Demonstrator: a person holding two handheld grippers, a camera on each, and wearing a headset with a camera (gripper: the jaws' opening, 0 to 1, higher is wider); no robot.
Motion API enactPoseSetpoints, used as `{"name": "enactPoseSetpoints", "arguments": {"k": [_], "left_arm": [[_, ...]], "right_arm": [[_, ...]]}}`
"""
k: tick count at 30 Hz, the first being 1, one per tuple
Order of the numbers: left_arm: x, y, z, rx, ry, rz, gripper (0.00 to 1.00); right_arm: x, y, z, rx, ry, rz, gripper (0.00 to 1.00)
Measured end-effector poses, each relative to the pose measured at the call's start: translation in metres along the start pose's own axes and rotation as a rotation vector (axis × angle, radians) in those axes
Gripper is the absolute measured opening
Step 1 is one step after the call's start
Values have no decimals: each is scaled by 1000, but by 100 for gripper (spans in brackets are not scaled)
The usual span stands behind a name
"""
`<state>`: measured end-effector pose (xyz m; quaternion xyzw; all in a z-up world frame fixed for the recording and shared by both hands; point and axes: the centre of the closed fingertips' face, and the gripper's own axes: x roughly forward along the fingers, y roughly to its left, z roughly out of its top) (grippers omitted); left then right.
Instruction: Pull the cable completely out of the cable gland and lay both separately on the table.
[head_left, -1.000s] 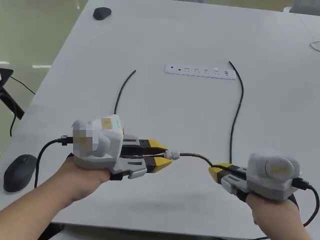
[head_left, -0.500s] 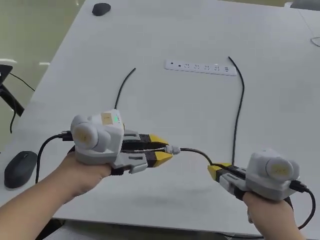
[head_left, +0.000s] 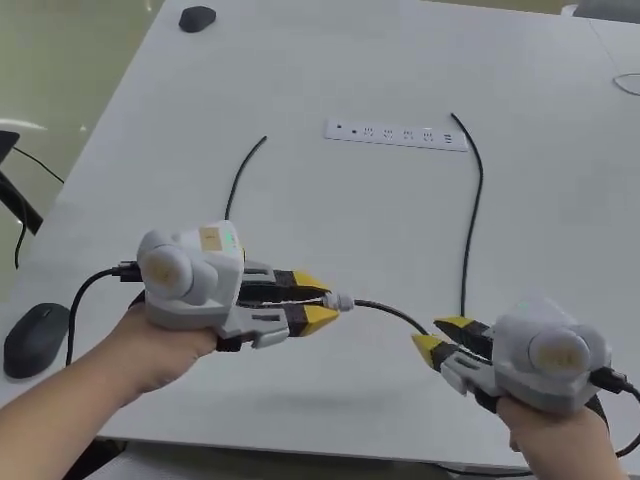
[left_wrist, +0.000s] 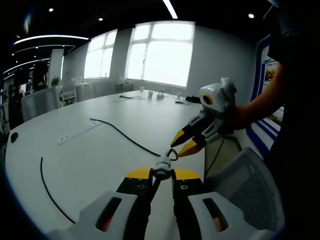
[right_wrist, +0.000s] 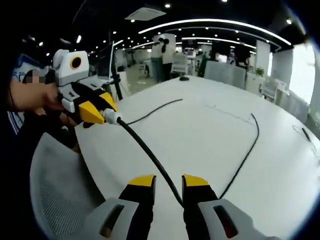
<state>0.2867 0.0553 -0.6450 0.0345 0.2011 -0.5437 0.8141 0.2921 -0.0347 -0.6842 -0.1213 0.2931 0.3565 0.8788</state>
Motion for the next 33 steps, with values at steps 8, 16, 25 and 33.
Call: {"name": "enactPoseSetpoints", "arguments": {"k": [8,16,25,33], "left_arm": [[0,0,1,-2,1,2,15],[0,-1,1,1,4,3,15],[-1,-1,-1,1,10,4,15],[1,-6,-3,6,18,-4,15]], "right_arm": [[5,32,46,-196,-26,5,14],[20,50,50,-355,14,29,7],[24,53,52,-397,20,19,4],[23,52,47,-319,38,45,2]]}}
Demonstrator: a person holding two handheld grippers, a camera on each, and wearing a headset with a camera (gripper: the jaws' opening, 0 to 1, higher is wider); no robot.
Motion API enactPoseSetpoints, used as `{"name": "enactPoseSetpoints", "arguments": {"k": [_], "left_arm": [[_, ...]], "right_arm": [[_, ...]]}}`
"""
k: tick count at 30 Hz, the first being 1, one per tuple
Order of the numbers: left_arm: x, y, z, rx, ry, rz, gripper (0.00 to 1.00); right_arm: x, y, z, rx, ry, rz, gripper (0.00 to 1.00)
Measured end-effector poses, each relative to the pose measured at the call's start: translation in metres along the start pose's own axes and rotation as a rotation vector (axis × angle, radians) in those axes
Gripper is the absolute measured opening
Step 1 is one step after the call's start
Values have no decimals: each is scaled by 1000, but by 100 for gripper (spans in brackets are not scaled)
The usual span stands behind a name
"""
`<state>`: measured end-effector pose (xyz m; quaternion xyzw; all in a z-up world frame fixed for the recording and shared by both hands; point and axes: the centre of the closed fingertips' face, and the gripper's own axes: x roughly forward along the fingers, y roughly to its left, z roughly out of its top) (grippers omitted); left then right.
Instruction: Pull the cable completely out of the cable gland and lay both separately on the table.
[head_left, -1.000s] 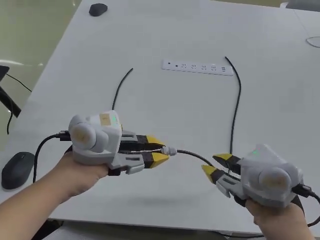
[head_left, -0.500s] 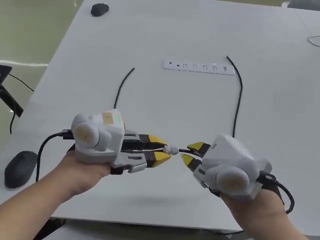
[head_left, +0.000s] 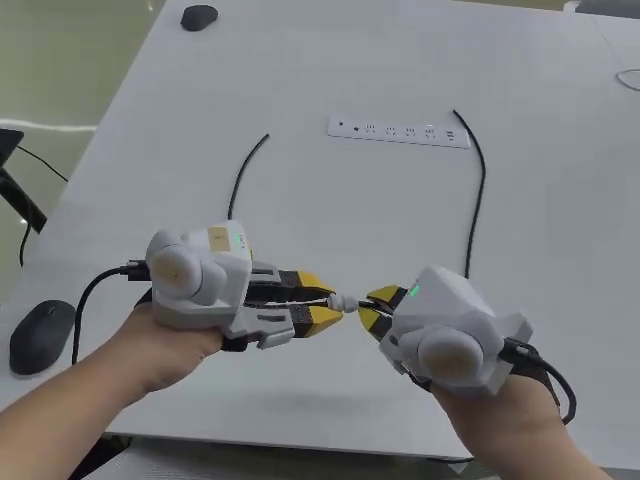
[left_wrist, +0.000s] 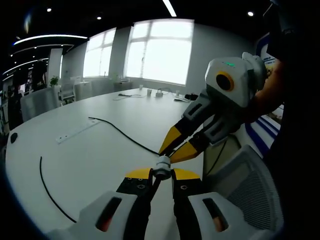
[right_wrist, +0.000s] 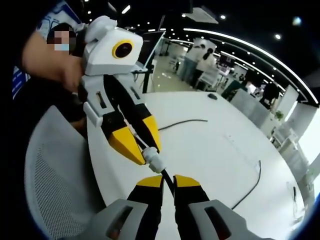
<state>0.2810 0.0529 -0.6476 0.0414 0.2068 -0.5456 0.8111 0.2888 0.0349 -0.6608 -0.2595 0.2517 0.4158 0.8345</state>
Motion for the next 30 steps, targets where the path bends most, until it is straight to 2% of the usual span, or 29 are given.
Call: {"name": "enactPoseSetpoints", "arguments": {"k": [10,22,30], "left_arm": [[1,-3,-1,10,5,-10,15],[0,-2,-3,16,16,-15,15],[1,0,-3,18,19,-12,15]], "right_arm": [[0,3,-6,81,-2,26,1],[0,-4,-20,203,6,38,0],[3,-5,-22,235,10,32,0]]}}
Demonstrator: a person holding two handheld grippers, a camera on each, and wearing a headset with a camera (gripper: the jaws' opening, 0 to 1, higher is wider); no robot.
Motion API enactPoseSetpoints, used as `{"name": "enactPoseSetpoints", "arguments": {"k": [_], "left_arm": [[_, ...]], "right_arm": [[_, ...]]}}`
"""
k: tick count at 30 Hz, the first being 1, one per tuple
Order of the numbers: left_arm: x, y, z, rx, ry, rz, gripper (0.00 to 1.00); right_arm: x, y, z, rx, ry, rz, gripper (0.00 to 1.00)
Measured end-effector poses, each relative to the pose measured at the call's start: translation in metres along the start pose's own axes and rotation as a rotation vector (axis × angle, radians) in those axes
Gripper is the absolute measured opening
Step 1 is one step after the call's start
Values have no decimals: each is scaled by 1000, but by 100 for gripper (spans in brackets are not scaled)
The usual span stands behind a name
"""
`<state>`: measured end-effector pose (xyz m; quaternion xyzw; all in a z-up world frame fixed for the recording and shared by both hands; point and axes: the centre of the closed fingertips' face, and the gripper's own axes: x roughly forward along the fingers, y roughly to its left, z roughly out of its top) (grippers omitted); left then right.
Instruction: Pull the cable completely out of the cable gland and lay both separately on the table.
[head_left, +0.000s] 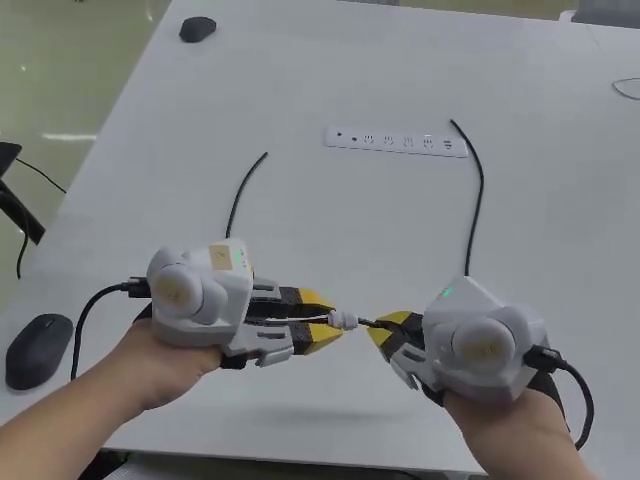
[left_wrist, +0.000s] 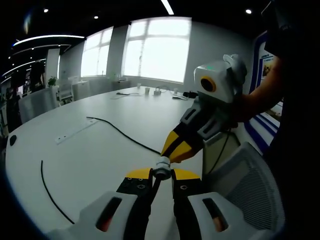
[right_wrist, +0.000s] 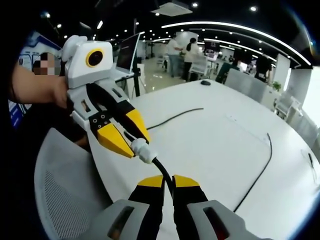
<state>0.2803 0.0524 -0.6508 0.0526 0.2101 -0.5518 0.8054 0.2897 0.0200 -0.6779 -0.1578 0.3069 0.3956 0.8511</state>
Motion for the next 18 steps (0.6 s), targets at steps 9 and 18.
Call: {"name": "enactPoseSetpoints", "arguments": {"k": [9,18], "left_arm": [[-1,3,0,-6,-4,10,15],[-1,0,0,-13,-4,12,15]], "right_arm": [[3,-15,-9,68,17,-16,0],[2,-33,-33,189,33,-54,0]]}}
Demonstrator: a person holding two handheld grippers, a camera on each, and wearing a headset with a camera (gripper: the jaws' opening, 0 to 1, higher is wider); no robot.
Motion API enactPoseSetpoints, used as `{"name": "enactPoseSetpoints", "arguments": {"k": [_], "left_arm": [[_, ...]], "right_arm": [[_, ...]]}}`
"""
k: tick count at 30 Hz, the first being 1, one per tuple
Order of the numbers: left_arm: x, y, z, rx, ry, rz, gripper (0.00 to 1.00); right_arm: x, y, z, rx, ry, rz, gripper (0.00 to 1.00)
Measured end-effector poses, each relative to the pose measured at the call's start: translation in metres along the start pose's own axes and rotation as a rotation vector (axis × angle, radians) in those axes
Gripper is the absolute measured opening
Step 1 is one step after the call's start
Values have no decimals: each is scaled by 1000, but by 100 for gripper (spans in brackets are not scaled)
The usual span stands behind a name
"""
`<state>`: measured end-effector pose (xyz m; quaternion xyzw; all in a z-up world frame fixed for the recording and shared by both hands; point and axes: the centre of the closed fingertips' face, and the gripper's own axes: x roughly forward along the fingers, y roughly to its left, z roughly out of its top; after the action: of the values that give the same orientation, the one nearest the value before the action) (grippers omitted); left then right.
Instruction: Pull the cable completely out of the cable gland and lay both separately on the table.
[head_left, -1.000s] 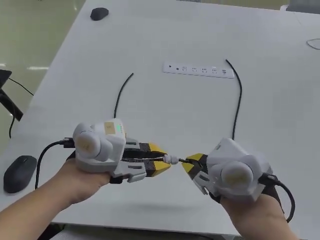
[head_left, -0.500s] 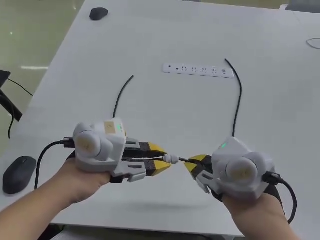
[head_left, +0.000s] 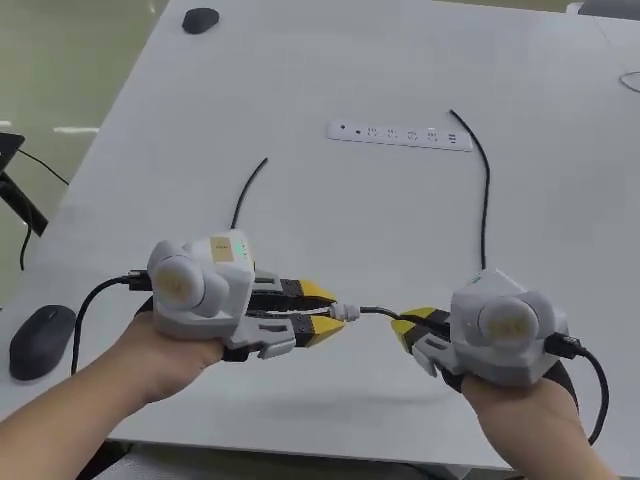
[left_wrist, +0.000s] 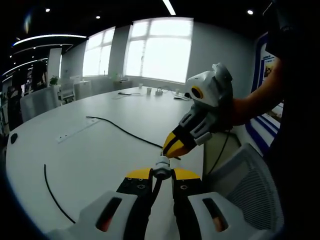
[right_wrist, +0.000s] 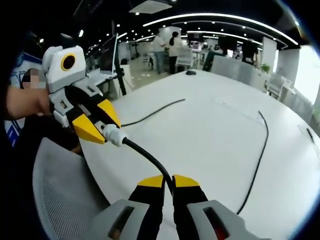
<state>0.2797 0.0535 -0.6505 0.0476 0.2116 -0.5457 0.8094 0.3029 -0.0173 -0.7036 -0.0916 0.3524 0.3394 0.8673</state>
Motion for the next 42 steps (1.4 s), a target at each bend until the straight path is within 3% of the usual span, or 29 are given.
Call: {"name": "enactPoseSetpoints", "arguments": {"k": [4,10,15,18,25,32,36,42], "left_arm": [[-1,-2,0,0,-6,1,15],[2,-7,1,6,-7,-7,15],[4,-10,-1,11,-2,-8,15],[6,-12,-3,17,8,-9,15],[4,-13,-4,17,15,-6,15],[1,-10,-3,14,11,5,15],[0,-9,-3,10,8,9,15],[-1,-10,-3,7,4,10,15]], "right_arm": [[0,-13,-12,115,0,-22,0],[1,-27,-30,211,6,-50,0],[5,-32,-44,350,12,-52,0],[8,-32,-49,383,13,-43,0],[6,-28,-49,371,13,-44,0],[-1,-29,-42,370,-22,-34,2],[-7,-24,-37,289,-27,-16,3],[-16,-16,-27,224,-42,-1,6]]}}
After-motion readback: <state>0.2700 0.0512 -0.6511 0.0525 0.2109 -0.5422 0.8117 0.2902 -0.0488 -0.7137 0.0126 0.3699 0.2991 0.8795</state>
